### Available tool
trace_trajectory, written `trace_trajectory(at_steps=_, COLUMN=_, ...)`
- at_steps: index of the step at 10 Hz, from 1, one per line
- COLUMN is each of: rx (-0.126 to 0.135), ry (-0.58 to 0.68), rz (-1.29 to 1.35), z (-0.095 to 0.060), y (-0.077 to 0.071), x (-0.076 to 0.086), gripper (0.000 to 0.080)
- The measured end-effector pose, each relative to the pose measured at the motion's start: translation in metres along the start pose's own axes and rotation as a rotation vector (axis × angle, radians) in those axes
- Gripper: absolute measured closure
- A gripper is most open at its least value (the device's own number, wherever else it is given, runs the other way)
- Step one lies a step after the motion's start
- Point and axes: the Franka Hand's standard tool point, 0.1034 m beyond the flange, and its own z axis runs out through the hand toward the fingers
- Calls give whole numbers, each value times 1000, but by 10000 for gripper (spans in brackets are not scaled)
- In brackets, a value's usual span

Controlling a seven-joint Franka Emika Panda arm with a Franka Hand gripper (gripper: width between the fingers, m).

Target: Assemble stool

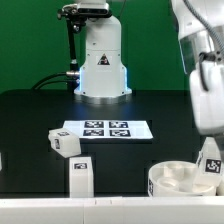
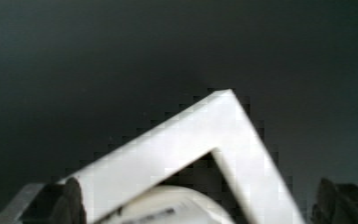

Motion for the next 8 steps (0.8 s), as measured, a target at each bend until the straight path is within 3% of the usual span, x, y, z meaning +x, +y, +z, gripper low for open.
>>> trace_trajectory(at_steps=1, rx=-33, ry=-9, rz=-103, z=-4, y=3, x=-5, gripper=150)
trace_trajectory(at_steps=4, rx=-36, ry=6, rz=-314, z=-3, y=4, x=-5, gripper=150)
trace_trajectory(at_steps=5, rx=-54, ry=10, rz=-417, z=-2, y=6, x=-5, gripper=150)
trace_trajectory(at_steps=6, rx=-96, ry=18, rz=-561, z=-2, y=13, x=-7, gripper=150)
trace_trajectory(at_steps=8, rx=-130, ry=23, rz=-857, z=-13, y=12, x=-9, gripper=150)
